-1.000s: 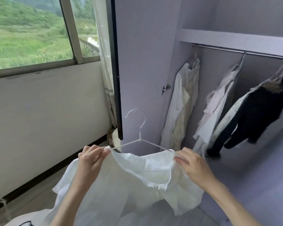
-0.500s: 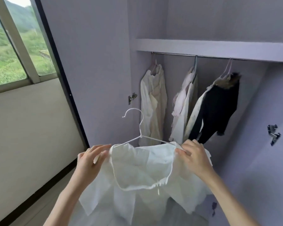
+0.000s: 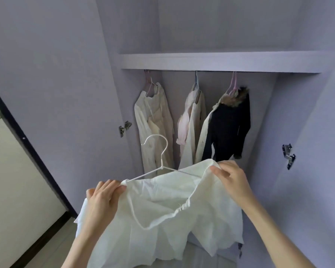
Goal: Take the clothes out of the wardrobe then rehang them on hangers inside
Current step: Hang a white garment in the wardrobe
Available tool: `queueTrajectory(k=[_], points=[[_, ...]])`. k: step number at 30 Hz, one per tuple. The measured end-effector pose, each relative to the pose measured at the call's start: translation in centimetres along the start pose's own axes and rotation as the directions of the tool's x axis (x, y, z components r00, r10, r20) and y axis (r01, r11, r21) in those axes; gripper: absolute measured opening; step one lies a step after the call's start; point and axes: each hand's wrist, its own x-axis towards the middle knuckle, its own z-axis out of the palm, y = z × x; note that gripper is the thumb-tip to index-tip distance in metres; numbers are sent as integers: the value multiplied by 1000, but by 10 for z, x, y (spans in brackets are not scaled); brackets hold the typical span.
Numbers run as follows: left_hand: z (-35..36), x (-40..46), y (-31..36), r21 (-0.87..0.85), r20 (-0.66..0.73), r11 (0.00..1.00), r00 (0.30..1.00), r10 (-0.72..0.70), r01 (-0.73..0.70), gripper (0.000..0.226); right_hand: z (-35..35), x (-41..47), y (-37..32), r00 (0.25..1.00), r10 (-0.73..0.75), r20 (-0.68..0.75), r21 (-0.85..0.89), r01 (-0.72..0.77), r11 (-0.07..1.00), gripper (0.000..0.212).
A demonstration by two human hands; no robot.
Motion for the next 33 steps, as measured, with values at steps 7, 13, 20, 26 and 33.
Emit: queueTrajectory(k=[7,13,20,26,33], points=[[24,15,32,-172,27,972,987,-158,160,26,-8,-14,34,971,-135,195,-289,188,939,53],[52,40,12,-103,96,982,984,-148,158,35,-1,1,45,935,133,330,-430,23,902,13],[108,65,-35,-108,261,956,935,-239,274,21,35,23,41,972,201,125,-603,-87,793,35],[119,116,-65,-168,479,979,878,-19,113,37,87,55,31,872,490,-12,-647,-380,661,25],[113,189,-91,-32,406,997,911,79,-72,49,156,112,6,764,633,125,49,-642,765,19]])
